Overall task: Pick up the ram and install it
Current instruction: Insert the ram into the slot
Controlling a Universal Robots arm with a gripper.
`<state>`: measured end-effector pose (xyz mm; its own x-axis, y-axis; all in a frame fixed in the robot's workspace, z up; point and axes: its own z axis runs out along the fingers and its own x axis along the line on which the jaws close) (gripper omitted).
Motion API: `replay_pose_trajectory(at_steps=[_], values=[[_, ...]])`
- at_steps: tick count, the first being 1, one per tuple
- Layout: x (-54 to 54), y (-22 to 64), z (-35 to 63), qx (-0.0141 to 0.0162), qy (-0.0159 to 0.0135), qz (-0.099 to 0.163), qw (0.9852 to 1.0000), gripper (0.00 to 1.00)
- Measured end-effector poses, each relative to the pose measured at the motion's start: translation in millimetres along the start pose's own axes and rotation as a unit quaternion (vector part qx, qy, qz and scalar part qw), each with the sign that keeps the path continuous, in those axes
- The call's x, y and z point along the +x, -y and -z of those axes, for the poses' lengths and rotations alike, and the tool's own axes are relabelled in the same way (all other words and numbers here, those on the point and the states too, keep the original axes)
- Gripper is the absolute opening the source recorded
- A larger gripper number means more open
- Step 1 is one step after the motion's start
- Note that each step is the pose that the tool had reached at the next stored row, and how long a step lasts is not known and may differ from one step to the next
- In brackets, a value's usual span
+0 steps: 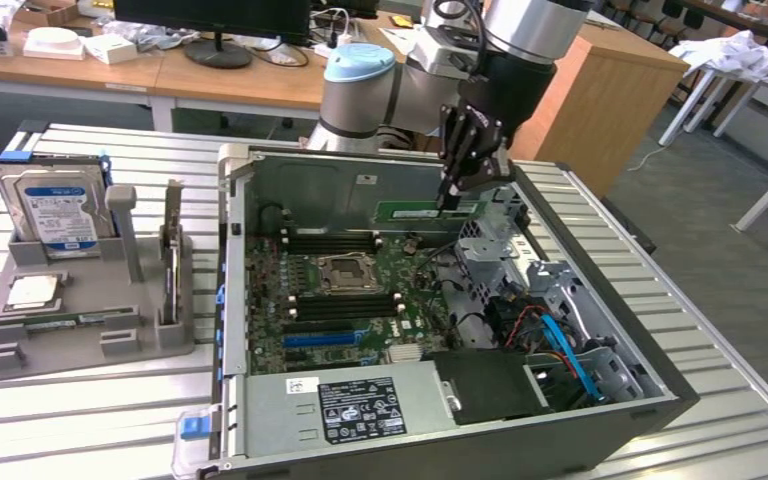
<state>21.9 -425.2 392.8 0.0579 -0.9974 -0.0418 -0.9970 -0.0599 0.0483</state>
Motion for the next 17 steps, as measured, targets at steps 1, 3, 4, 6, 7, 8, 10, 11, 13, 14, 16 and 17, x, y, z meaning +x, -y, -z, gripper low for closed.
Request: replay_pose_trajectory(at_steps=[1, 3, 4, 6, 7, 8, 10, 11, 13, 14, 16, 17], values=[[0.0, -0.1, -0.4, 0.0000, 0.0000, 0.000, 1.0000, 0.12], [0.0, -0.1, -1.1, 0.0000, 0.0000, 0.000, 1.0000, 0.12], [0.1, -0.2, -1.5, 0.0000, 0.0000, -0.001, 1.0000, 0.12], [0.1, -0.2, -2.2, 0.0000, 0.0000, -0.001, 1.0000, 0.12], [0.1, -0.3, -2.6, 0.0000, 0.0000, -0.001, 1.0000, 0.12], [0.1, -0.2, -3.0, 0.0000, 0.0000, -0.001, 1.0000, 0.12], [0.2, -0.2, -3.7, 0.0000, 0.0000, -0.001, 1.0000, 0.12], [0.2, -0.2, -4.0, 0.0000, 0.0000, -0.001, 1.0000, 0.12], [0.2, -0.2, -4.7, 0.0000, 0.0000, -0.001, 1.0000, 0.12], [0.2, -0.2, -5.0, 0.0000, 0.0000, -0.001, 1.0000, 0.12], [0.2, -0.2, -5.8, 0.0000, 0.0000, -0.001, 1.0000, 0.12], [0.2, -0.2, -6.1, 0.0000, 0.0000, -0.001, 1.0000, 0.12]])
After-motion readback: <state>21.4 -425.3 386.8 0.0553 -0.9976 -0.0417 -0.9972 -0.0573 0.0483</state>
